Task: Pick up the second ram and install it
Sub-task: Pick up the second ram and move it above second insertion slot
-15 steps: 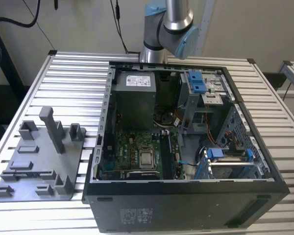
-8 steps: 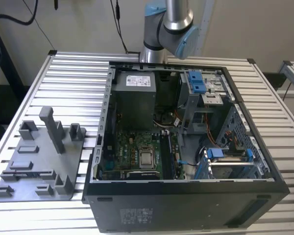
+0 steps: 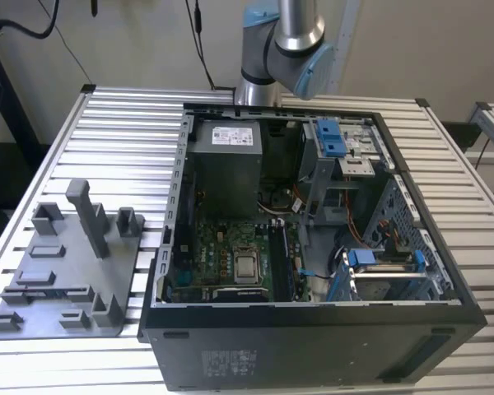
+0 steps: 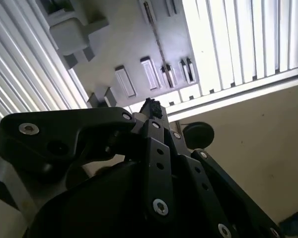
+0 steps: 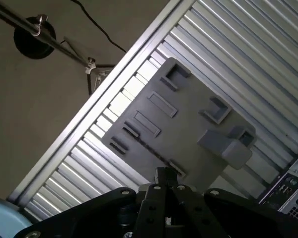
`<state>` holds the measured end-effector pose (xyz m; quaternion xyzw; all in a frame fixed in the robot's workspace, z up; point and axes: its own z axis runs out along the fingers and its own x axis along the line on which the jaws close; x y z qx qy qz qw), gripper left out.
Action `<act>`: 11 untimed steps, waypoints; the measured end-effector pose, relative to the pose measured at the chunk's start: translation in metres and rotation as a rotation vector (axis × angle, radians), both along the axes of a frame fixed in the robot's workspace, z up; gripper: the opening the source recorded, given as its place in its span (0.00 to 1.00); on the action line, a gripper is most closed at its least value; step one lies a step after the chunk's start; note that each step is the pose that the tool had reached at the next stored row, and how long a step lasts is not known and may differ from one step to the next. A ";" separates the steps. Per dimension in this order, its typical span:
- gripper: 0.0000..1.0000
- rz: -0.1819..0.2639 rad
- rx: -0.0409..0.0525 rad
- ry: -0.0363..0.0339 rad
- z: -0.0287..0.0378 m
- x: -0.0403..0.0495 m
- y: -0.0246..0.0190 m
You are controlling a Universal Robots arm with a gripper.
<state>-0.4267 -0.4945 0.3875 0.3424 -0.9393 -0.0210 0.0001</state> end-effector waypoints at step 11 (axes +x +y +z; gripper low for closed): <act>0.11 0.145 -0.0102 -0.0021 0.0000 -0.0001 -0.0001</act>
